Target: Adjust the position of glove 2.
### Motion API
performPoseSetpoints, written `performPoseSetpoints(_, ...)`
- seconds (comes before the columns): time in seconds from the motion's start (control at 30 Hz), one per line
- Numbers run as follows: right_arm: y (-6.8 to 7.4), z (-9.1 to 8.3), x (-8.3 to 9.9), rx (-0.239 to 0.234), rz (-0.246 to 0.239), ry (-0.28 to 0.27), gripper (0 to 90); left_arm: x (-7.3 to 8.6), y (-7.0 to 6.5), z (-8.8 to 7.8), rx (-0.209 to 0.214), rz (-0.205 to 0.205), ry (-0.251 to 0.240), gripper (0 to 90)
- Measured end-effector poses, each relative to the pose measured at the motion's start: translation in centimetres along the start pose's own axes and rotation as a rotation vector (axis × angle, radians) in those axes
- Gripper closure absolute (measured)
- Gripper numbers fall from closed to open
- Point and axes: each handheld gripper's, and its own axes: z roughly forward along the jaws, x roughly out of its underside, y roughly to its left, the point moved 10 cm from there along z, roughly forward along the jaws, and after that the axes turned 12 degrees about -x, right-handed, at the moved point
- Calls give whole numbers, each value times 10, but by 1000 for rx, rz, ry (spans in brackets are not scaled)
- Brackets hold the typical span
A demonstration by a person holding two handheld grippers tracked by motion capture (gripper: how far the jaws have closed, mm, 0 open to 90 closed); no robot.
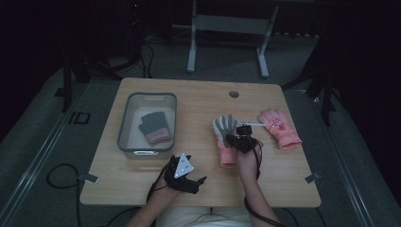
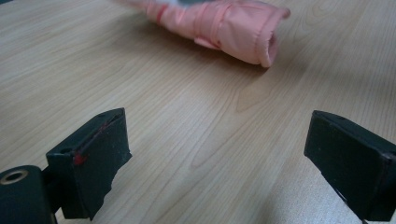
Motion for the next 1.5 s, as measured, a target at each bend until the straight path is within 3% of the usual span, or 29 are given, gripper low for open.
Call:
performPoseSetpoints(0.2,-1,20,9,-12,52,35,870,2,-2,1,1,21,4,63)
performPoseSetpoints(0.4,-4,32,15,2,49,64,823,3,-3,2,8,21,9,63)
performPoseSetpoints(0.6,0,28,12,15,35,55,738,3,-4,2,2,31,9,63)
performPoseSetpoints(0.8,15,2,-7,-28,-82,-7,674,3,-5,2,3,42,7,63)
performPoseSetpoints(0.83,17,-4,-11,-42,-112,-23,662,3,-5,1,6,44,0,63)
performPoseSetpoints(0.87,14,-10,-15,-19,-162,-29,660,3,-4,0,7,39,-4,63)
performPoseSetpoints(0.9,10,-17,-20,-9,-198,-43,649,3,-4,0,9,30,-9,63)
performPoseSetpoints(0.93,7,-23,-24,-29,-220,-60,644,3,-4,-1,12,21,-11,63)
performPoseSetpoints(1.0,-11,-36,-32,-3,-244,-74,625,3,-2,-1,16,15,-6,63)
performPoseSetpoints(1.07,-29,-48,-38,-23,-239,-82,617,4,-3,0,28,16,3,63)
performPoseSetpoints(1.17,-61,-63,-44,-2,-247,-67,579,3,-4,0,44,17,1,63)
performPoseSetpoints(1.37,-127,-93,-58,86,-211,-78,537,4,-2,1,54,-8,16,43)
performPoseSetpoints(1.5,-165,-100,-57,122,-198,-44,490,5,-3,2,58,9,26,26)
